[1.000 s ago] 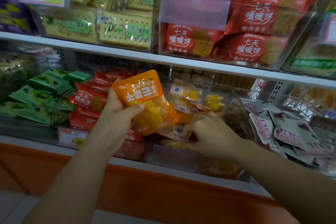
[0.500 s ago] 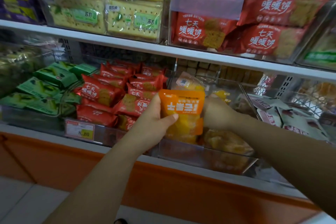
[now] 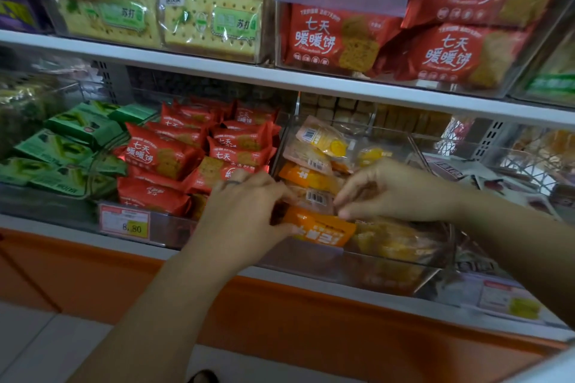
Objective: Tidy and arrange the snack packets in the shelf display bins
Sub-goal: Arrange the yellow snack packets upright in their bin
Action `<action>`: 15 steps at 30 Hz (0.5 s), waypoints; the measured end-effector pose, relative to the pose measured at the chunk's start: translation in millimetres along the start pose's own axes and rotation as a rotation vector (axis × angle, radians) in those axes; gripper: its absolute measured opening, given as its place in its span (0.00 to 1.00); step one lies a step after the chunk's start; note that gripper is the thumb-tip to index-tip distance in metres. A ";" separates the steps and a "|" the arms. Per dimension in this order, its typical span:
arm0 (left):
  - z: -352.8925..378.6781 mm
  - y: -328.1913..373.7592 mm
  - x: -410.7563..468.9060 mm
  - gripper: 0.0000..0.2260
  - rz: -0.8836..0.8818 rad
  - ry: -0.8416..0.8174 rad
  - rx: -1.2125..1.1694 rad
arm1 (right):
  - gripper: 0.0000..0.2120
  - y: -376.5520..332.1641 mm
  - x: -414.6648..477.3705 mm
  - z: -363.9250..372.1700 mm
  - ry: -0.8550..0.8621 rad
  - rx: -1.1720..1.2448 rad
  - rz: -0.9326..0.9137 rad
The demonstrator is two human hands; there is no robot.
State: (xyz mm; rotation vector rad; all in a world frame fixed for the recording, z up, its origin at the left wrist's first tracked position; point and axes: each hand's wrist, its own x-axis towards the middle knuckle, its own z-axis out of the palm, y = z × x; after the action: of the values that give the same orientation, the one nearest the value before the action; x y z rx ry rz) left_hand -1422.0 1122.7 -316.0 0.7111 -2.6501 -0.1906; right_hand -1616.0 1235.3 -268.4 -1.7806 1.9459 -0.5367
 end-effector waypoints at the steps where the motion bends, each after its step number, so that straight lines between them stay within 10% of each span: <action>1: -3.5 -1.1 -1.3 0.17 -0.003 0.010 -0.059 | 0.07 -1.4 -4.7 6.5 -0.038 -0.078 -0.003; 7: 1.6 0.8 -0.8 0.09 0.019 -0.029 0.029 | 0.07 -10.1 3.3 48.2 0.111 -0.408 -0.152; 12: -1.4 -13.2 -1.8 0.08 0.007 -0.060 -0.108 | 0.08 -10.1 10.4 25.3 0.226 -0.151 -0.045; 15: 0.4 -19.1 1.7 0.08 -0.038 0.012 -0.208 | 0.26 -0.4 30.6 21.8 0.311 -0.287 -0.014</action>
State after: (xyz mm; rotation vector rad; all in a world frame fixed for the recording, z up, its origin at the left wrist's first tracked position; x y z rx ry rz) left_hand -1414.9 1105.4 -320.1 0.6909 -2.5575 -0.4637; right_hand -1605.5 1205.1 -288.1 -1.9810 2.3219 -0.5933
